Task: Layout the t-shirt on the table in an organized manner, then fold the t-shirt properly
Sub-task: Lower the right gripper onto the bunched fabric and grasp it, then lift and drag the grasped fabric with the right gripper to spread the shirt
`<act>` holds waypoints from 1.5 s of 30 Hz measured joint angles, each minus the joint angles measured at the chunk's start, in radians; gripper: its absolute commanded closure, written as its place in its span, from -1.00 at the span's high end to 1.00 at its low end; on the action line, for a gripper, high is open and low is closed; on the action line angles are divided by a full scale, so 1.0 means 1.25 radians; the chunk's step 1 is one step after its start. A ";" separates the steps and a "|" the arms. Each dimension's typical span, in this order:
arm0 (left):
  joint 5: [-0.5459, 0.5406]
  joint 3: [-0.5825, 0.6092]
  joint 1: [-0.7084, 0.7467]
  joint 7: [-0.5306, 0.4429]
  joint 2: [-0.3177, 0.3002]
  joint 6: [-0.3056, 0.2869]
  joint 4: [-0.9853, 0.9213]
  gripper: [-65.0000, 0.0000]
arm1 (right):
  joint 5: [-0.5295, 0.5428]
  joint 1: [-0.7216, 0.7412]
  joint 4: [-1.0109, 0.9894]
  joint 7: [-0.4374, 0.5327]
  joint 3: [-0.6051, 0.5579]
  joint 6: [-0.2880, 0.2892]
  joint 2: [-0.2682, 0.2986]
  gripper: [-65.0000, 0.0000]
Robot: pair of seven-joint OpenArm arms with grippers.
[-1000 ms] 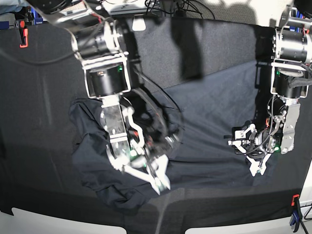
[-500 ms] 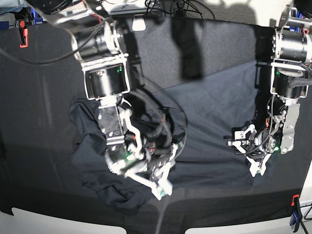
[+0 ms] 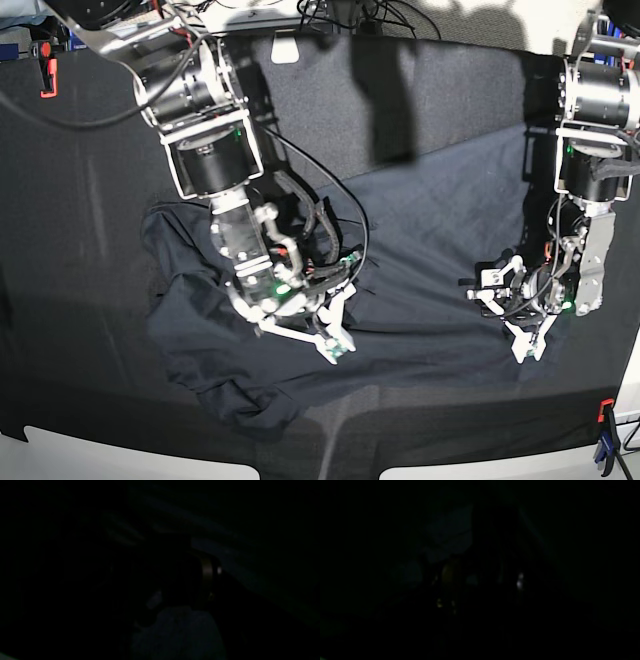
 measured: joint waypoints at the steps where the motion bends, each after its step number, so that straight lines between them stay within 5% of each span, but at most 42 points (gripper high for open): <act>1: 0.000 0.000 0.000 -0.003 0.000 0.000 0.000 0.02 | 0.001 0.000 0.000 0.000 0.000 0.000 0.000 -0.94; 5: 0.000 0.000 0.000 -0.003 0.000 0.000 0.000 0.02 | -0.001 0.000 0.006 -0.006 0.000 0.000 0.000 -1.00; 13: 0.001 0.000 0.000 -0.002 0.000 -0.001 0.000 0.02 | 0.002 -0.005 0.196 -0.151 0.000 0.003 0.002 -1.00; 21: 0.001 0.000 0.000 -0.002 0.000 -0.002 0.000 0.02 | 0.086 -0.141 0.452 -0.223 0.002 0.099 0.020 -1.00; 27: 0.001 0.000 0.002 0.049 0.000 -0.006 0.000 0.02 | 0.099 -0.324 0.650 -0.244 0.002 0.112 0.116 -1.00; 30: 0.001 0.000 0.006 0.055 -0.002 -0.061 0.001 0.02 | 0.097 -0.428 0.733 -0.255 0.002 0.114 0.183 -1.00; 33: 0.000 0.000 0.015 0.046 -0.002 -0.063 0.004 0.02 | 0.100 -0.506 0.812 -0.255 0.023 0.114 0.233 -1.00; 45: -0.005 -0.005 0.056 0.043 -0.004 -0.074 0.018 0.02 | 0.154 -0.775 1.012 -0.279 0.342 0.115 0.360 -1.00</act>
